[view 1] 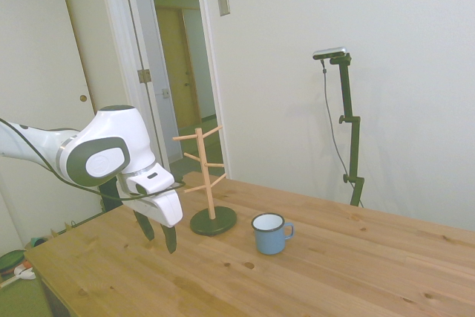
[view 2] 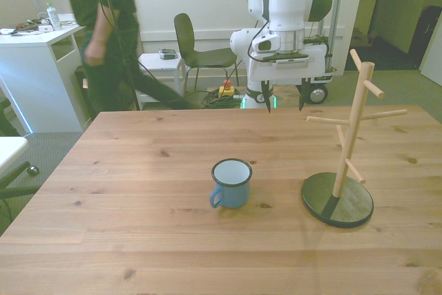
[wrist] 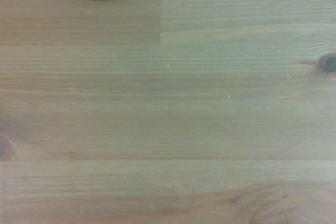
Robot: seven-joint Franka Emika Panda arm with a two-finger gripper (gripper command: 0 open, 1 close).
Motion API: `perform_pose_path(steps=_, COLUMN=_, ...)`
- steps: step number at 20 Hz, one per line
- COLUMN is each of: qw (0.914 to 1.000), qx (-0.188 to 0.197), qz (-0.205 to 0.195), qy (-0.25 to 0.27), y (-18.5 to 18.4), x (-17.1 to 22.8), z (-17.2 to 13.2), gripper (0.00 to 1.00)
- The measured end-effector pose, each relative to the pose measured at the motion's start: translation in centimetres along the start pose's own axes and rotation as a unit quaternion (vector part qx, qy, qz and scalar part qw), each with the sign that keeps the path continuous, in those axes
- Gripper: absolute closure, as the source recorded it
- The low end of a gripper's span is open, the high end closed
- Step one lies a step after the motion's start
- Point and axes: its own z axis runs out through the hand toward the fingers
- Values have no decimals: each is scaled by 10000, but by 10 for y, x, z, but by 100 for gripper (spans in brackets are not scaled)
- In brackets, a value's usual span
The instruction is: Hang the mug
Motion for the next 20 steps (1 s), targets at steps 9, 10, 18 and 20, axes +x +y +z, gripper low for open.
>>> perform_pose_path(steps=9, qw=9969, qx=237, qz=754, qy=8, y=-23, x=66, z=-45, gripper=0)
perform_pose_path(steps=10, qw=9958, qx=217, qz=889, qy=-47, y=-25, x=75, z=-40, gripper=0)
perform_pose_path(steps=18, qw=9784, qx=327, qz=1996, qy=-436, y=-2, x=156, z=-24, gripper=0)
perform_pose_path(steps=20, qw=9732, qx=281, qz=2237, qy=-458, y=19, x=173, z=-18, gripper=0)
